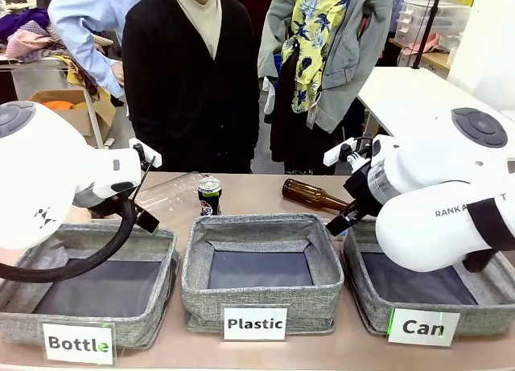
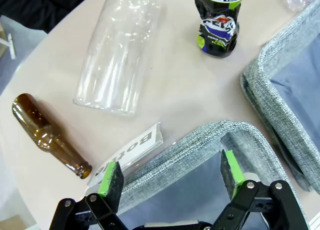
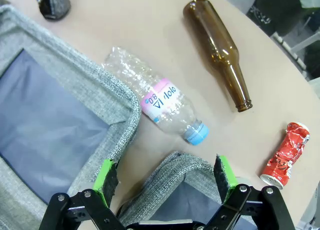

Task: Sort the can waste into the basket.
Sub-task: Pick up the can waste from the table and place it in the right Fabric basket.

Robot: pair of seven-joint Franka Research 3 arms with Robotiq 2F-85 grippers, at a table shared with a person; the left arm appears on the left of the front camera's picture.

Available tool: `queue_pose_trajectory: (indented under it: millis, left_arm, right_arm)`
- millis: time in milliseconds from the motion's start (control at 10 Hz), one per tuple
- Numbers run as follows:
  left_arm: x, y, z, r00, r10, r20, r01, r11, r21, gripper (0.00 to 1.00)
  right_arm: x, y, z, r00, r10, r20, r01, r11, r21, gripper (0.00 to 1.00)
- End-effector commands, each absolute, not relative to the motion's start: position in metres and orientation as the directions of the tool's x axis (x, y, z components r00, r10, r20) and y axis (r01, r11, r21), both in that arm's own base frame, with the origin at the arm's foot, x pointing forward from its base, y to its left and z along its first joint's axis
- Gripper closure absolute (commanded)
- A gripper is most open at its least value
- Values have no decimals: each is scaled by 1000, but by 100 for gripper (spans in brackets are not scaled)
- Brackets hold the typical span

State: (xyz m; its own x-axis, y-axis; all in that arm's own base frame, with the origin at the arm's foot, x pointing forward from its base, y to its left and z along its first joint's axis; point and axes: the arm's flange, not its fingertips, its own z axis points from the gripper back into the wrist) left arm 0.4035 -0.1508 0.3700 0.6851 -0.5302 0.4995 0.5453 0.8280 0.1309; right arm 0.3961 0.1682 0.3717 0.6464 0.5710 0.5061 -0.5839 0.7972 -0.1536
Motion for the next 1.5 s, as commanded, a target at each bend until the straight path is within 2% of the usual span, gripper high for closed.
queue_pose_trajectory:
  millis: [0,200,300,400,500,700,800,1000,1100,1300,1400]
  left_arm:
    - [404,-151,370,685,-530,500,545,828,131,0]
    - [390,-154,413,678,-472,564,560,828,19,0]
    - [381,-156,441,732,-375,569,499,864,-73,0]
    - [369,-151,467,738,-330,589,526,827,-197,0]
    - [351,-139,484,725,-338,601,593,750,-294,0]
    - [318,-80,508,702,-261,663,695,455,-557,0]
    - [306,-42,511,707,-130,695,654,492,-574,0]
    - [289,46,488,715,126,688,542,523,-658,0]
    - [283,88,461,734,258,628,440,524,-729,0]
    - [289,142,402,790,390,473,233,523,-820,0]
    - [292,167,374,807,435,400,178,467,-866,0]
  right_arm:
    - [396,166,379,638,576,510,-615,780,-112,0]
    - [389,146,423,609,541,581,-644,765,-37,0]
    - [382,134,450,629,509,587,-642,766,23,0]
    - [377,121,474,680,444,584,-614,780,121,0]
    - [368,101,491,702,405,586,-650,702,292,0]
    - [354,41,506,777,248,579,-580,641,503,0]
    - [348,7,503,795,150,588,-535,630,563,0]
    - [331,-59,481,811,-42,583,-434,625,649,0]
    - [319,-92,465,814,-151,561,-375,601,706,0]
    - [300,-138,435,790,-331,517,-288,543,789,0]
    - [293,-152,424,774,-397,493,-255,518,817,0]
